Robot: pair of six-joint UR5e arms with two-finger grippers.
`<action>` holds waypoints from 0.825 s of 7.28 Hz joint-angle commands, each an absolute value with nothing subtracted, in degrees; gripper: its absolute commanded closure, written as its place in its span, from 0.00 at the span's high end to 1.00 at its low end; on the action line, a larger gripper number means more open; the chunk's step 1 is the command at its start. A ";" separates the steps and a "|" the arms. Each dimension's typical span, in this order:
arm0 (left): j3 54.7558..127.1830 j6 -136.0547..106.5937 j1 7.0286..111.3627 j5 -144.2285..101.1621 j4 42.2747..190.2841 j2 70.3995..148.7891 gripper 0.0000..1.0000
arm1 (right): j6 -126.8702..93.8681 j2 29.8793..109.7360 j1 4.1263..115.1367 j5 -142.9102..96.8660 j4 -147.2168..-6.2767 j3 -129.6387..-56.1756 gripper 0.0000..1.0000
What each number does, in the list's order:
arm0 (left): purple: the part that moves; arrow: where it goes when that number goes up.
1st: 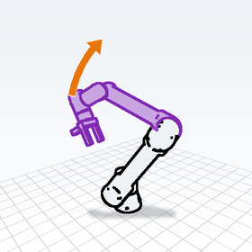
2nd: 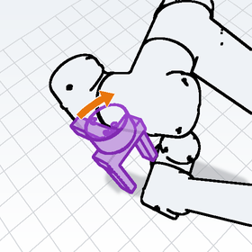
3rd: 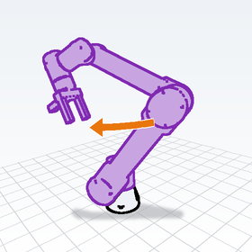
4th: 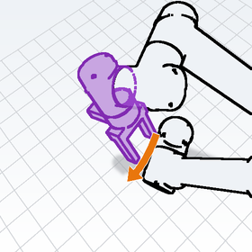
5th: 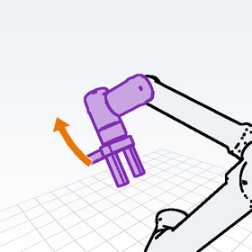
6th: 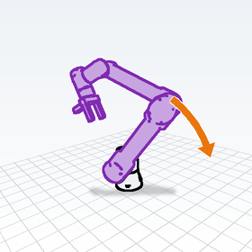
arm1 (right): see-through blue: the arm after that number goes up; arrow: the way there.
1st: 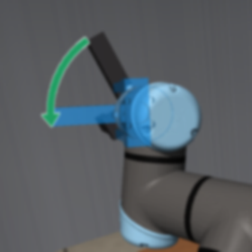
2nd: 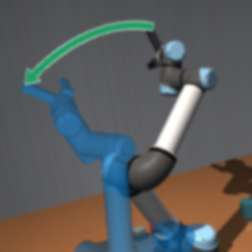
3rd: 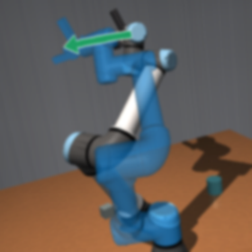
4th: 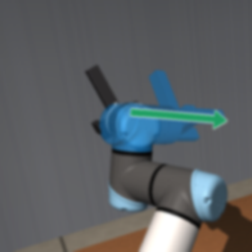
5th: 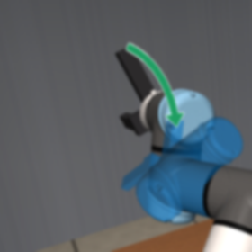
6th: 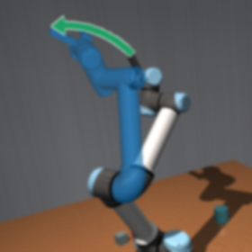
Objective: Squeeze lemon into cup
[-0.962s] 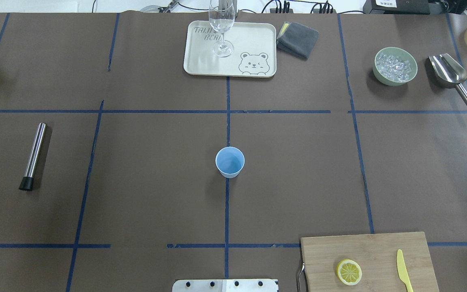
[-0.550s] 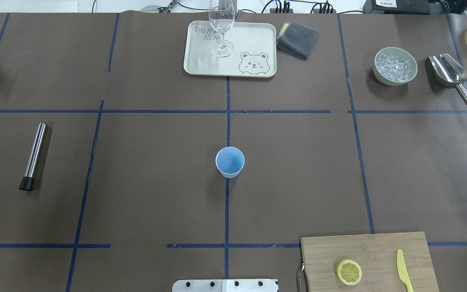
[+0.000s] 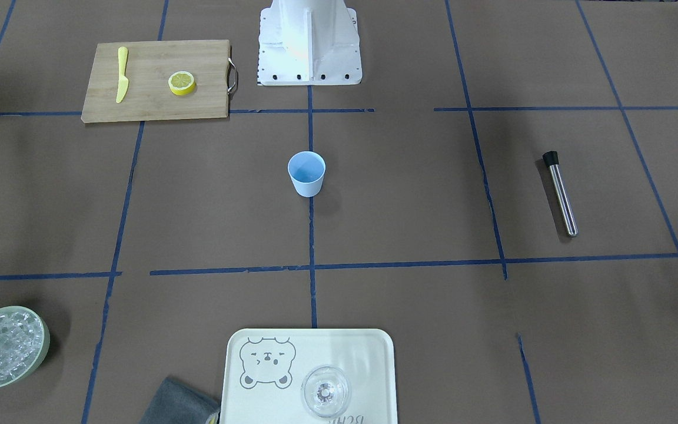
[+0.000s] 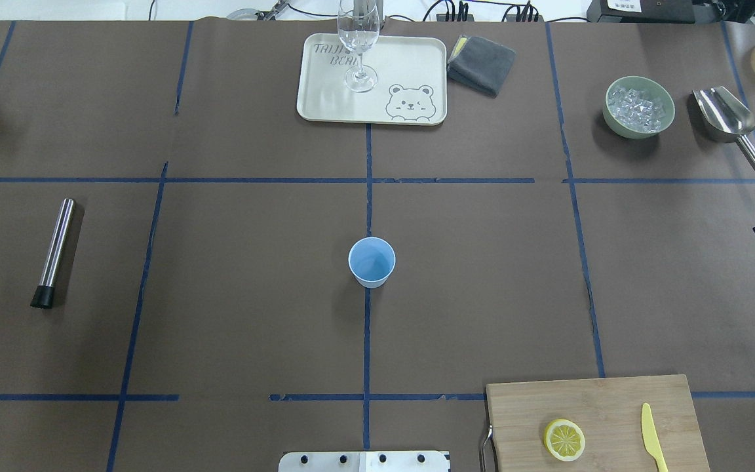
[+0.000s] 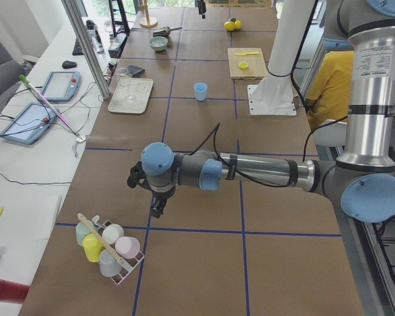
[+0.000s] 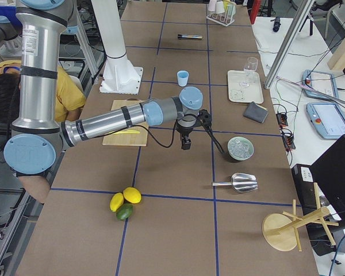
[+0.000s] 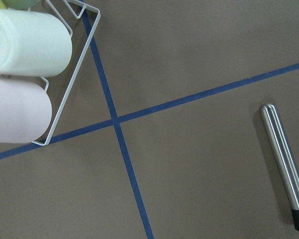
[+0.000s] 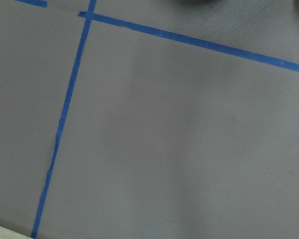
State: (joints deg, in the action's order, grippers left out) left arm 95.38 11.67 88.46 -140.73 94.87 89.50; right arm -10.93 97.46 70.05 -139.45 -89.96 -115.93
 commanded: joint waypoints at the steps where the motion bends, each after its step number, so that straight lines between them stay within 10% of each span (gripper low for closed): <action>1: 95.54 11.52 87.89 -140.71 97.54 89.47 1.00 | -30.28 100.35 59.22 -133.21 -73.59 -118.21 0.99; 6: 95.54 11.25 87.45 -140.71 97.56 89.38 1.00 | -78.07 100.28 16.95 -103.33 -67.58 -129.97 0.99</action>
